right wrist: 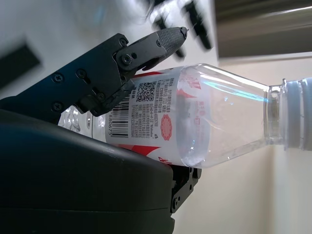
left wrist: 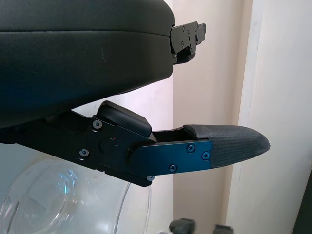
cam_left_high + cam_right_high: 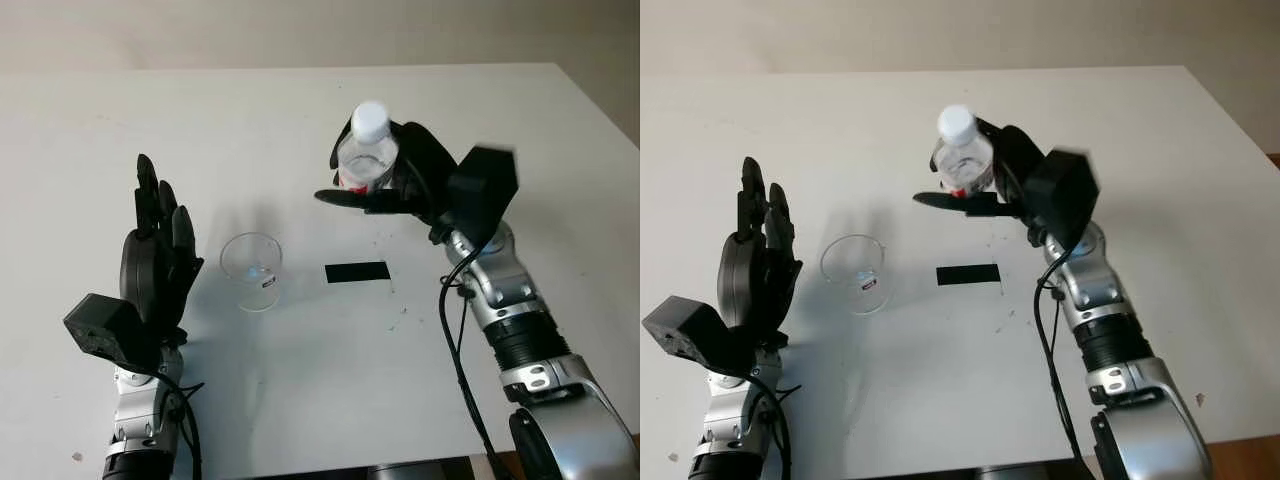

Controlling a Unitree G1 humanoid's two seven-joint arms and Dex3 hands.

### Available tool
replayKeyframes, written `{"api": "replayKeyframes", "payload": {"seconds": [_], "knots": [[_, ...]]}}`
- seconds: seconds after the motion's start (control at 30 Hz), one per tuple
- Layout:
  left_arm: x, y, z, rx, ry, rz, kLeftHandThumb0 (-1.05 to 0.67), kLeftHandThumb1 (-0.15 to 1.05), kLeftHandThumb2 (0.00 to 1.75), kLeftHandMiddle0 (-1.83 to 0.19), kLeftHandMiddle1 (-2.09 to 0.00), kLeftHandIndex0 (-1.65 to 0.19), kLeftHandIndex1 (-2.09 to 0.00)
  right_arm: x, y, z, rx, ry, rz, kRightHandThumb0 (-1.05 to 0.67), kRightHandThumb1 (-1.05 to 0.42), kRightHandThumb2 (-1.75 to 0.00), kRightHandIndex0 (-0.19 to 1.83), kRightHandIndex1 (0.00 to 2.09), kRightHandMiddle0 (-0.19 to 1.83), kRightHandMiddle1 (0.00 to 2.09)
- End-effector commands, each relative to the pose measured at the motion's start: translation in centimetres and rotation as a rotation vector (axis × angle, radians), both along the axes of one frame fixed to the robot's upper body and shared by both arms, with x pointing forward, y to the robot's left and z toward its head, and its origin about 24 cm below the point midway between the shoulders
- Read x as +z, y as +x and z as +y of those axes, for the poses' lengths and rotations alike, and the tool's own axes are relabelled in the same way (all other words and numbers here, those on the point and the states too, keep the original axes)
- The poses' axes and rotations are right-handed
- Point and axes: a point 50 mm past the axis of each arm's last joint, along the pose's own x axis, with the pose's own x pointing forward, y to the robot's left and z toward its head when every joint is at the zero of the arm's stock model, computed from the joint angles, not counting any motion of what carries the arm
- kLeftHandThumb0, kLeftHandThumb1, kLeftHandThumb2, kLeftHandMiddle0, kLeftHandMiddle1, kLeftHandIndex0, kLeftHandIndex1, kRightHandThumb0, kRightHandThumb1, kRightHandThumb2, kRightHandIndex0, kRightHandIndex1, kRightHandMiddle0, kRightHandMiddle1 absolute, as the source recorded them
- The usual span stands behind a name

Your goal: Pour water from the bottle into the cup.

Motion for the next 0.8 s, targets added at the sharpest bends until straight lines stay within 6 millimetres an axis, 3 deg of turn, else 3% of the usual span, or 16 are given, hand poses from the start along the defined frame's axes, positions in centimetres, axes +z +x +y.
{"api": "replayKeyframes", "payload": {"seconds": [0.0,0.3,0.77], "knots": [[-0.1,-0.1,0.1,-0.002,0.003,0.003,-0.95,1.05,0.55,0.19,0.00,0.19,0.00,1.2,-0.8,0.0,0.015,0.007,-0.022,-0.26,-1.05,-0.26,1.10,2.09,0.70,2.09],[0.0,-0.4,0.1,0.003,-0.003,-0.002,-0.96,1.05,0.56,0.19,0.00,0.19,0.00,1.1,-1.1,-0.5,-0.019,-0.037,0.023,-0.24,-1.05,-0.27,1.08,2.09,0.68,2.09],[0.2,-0.9,0.2,0.031,0.003,0.011,-0.96,1.05,0.56,0.17,0.00,0.19,0.00,-0.9,-1.4,0.0,-0.039,-0.093,0.088,-0.24,-1.05,-0.29,1.03,2.09,0.55,2.09]]}}
